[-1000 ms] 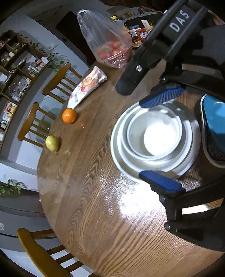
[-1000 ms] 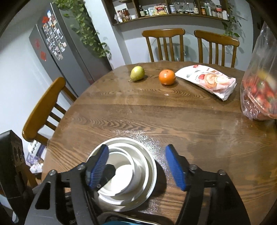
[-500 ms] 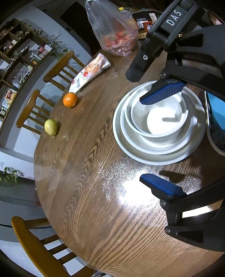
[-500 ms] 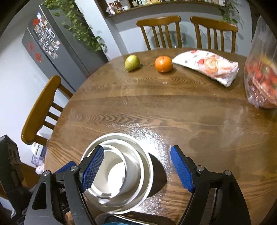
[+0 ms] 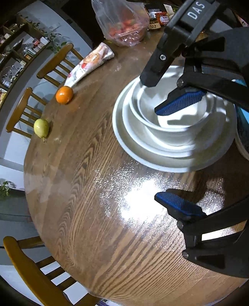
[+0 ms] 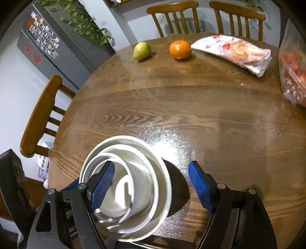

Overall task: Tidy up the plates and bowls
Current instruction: 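Grasp the rim of the whole plate-and-bowl stack with both grippers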

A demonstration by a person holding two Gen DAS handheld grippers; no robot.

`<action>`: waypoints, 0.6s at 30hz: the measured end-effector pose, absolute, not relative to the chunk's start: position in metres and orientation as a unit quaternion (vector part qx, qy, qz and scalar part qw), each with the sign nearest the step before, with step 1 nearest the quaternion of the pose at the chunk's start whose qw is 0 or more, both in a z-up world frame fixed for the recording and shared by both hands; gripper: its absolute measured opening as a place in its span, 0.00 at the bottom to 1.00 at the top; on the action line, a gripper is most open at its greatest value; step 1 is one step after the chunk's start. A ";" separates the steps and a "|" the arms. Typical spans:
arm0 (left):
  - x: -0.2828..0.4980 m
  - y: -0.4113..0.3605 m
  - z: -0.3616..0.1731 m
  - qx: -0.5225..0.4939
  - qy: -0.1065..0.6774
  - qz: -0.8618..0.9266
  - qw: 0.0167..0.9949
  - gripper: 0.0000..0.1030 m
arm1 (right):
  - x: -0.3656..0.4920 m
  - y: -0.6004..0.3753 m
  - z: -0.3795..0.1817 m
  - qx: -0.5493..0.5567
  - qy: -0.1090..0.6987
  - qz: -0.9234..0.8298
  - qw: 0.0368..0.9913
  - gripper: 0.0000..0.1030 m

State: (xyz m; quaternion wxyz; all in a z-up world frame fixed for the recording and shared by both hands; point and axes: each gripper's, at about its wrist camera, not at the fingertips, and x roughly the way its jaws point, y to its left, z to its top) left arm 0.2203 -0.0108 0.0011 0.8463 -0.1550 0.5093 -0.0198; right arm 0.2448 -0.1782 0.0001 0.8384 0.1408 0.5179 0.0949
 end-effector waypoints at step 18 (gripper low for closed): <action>0.227 -0.018 -0.015 -0.135 0.538 -0.010 0.832 0.79 | 0.255 -0.174 -0.029 0.166 0.544 0.106 0.816 0.78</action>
